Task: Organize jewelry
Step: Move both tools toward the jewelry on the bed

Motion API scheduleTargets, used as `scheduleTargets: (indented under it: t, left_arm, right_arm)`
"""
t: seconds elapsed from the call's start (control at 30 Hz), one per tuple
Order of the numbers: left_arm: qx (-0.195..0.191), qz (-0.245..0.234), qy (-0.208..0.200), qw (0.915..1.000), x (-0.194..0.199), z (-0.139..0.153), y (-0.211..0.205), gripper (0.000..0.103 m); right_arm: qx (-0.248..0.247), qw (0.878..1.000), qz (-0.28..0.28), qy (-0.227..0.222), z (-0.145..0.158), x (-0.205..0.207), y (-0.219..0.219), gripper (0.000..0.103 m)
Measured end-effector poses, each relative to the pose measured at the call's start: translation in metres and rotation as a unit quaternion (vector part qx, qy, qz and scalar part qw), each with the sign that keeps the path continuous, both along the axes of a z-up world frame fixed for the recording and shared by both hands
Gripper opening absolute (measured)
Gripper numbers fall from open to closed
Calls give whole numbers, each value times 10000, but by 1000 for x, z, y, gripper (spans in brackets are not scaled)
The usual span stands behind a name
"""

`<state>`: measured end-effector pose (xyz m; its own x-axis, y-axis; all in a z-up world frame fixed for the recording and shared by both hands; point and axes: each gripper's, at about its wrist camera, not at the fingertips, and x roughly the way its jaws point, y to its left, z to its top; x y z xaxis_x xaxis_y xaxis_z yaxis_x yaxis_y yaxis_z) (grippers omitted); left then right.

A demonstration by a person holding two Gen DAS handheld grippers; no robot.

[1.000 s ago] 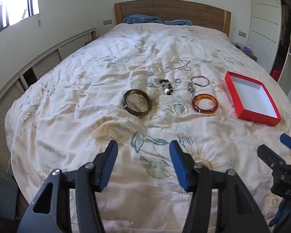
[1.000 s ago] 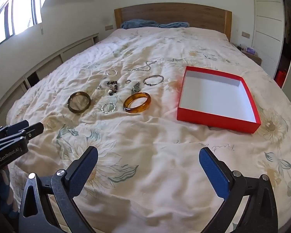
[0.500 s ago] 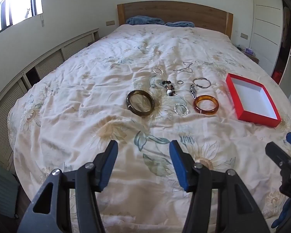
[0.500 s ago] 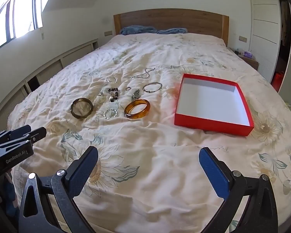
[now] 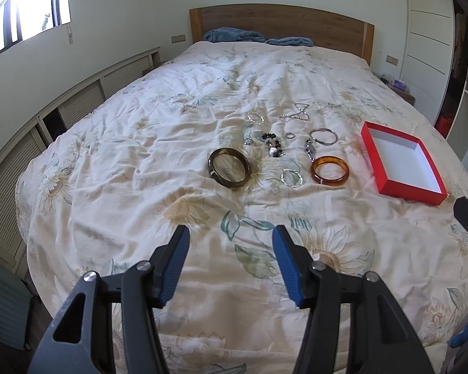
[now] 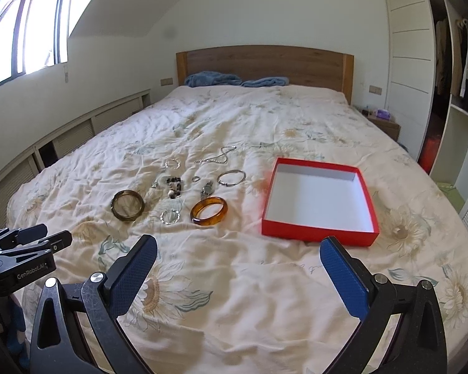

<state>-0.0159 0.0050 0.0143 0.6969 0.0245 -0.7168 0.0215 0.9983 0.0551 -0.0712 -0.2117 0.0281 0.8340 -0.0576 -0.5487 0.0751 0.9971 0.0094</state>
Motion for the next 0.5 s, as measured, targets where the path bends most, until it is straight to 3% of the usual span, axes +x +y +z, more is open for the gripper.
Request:
scheduleTargets:
  t: [0.33,0.5]
  left_arm:
    - [-24,81,-226,9997,-8,11,9,53]
    - [-24,27,-161,9999,-3,9,9,53]
  right_arm:
    - [-216,9986,-205,-447,14,-11,4,103]
    - [-30,9997,-105,-210,1,0,4,103]
